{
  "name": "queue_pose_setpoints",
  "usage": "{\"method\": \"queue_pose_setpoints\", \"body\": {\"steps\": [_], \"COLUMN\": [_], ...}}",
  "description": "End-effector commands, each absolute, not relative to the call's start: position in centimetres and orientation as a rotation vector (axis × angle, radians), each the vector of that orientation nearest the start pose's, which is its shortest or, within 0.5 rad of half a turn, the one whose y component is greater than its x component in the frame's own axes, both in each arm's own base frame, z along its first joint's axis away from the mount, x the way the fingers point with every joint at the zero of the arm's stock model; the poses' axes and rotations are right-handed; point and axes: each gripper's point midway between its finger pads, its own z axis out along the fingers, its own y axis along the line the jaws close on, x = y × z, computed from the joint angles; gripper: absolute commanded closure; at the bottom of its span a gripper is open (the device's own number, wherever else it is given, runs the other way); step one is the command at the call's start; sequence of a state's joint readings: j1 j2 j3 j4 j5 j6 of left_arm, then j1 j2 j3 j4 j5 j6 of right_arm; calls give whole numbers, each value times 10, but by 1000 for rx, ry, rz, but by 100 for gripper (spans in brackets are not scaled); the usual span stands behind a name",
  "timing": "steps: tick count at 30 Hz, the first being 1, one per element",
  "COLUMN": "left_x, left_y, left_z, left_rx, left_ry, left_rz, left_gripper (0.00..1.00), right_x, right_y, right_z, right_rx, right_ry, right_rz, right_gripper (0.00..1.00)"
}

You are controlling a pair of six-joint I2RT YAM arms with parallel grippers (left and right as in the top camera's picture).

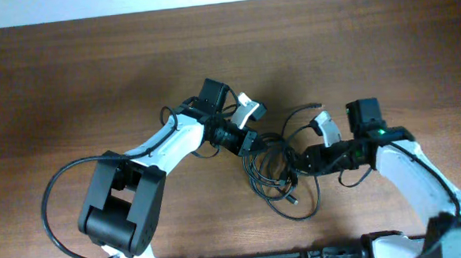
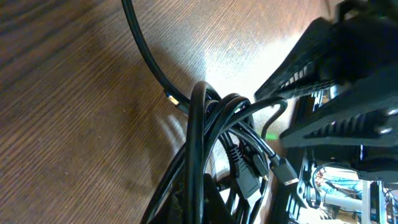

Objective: Untangle cables

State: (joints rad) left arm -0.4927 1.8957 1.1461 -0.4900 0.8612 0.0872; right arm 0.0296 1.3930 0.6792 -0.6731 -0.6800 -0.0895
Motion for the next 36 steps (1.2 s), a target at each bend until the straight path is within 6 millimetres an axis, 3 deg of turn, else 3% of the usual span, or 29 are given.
{"method": "queue_pose_setpoints", "body": {"steps": [1, 2, 4, 7, 8, 9, 11, 13, 16, 18, 19, 20, 21, 22, 25, 27, 29, 30, 32, 36], "left_x": [274, 275, 275, 285, 288, 290, 298, 310, 323, 320, 317, 312, 305, 301, 301, 309, 313, 314, 313, 323], "left_y": [-301, -301, -300, -282, -279, -276, -263, -244, -229, -235, -239, -245, -252, -256, -258, -251, -247, -247, -251, -265], "left_z": [81, 81, 80, 57, 56, 56, 55, 61, 79, 96, 102, 109, 116, 123, 123, 112, 104, 101, 100, 109], "left_rx": [1011, 1010, 1009, 979, 960, 948, 890, 807, 747, 760, 772, 793, 839, 855, 864, 822, 755, 737, 728, 543], "left_ry": [2465, 2466, 2471, 2587, 2601, 2603, 2624, 2637, 2591, 2536, 2514, 2483, 2430, 2397, 2386, 2456, 2523, 2550, 2563, 2579], "left_rz": [-1349, -1346, -1336, -1101, -1082, -1079, -1072, -1059, -1048, -1118, -1162, -1229, -1305, -1362, -1365, -1253, -1187, -1152, -1142, -1207], "left_gripper": [100, 100, 100, 100, 100, 100, 100, 100, 100, 100, 100, 100, 100, 100, 100, 100, 100, 100, 100, 100], "right_x": [235, 236, 245, 257, 264, 265, 257, 239, 221, 215, 215, 216, 219, 224, 241, 241, 240, 239, 238, 230], "right_y": [117, 113, 101, 98, 80, 66, -3, -47, -78, -86, -83, -76, -66, -51, 16, 42, 48, 38, 33, 83], "right_z": [47, 44, 45, 78, 96, 101, 113, 112, 111, 111, 110, 110, 110, 112, 129, 132, 131, 125, 123, 131], "right_rx": [-268, -221, -72, -81, -13, 81, 533, 861, 1097, 1166, 1154, 1114, 1041, 945, 365, 166, 147, 280, 309, -28], "right_ry": [2791, 2816, 2860, 2835, 2858, 2882, 2915, 2882, 2840, 2826, 2835, 2856, 2883, 2906, 2904, 2901, 2920, 2959, 2971, 2954], "right_rz": [982, 950, 838, 799, 664, 567, 183, 8, -23, -8, 12, 66, 138, 240, 683, 751, 736, 638, 594, 785], "right_gripper": [85, 96, 96, 96, 96, 96, 96, 96, 96, 94, 77, 49, 29, 20, 20, 25, 26, 26, 26, 30]}}
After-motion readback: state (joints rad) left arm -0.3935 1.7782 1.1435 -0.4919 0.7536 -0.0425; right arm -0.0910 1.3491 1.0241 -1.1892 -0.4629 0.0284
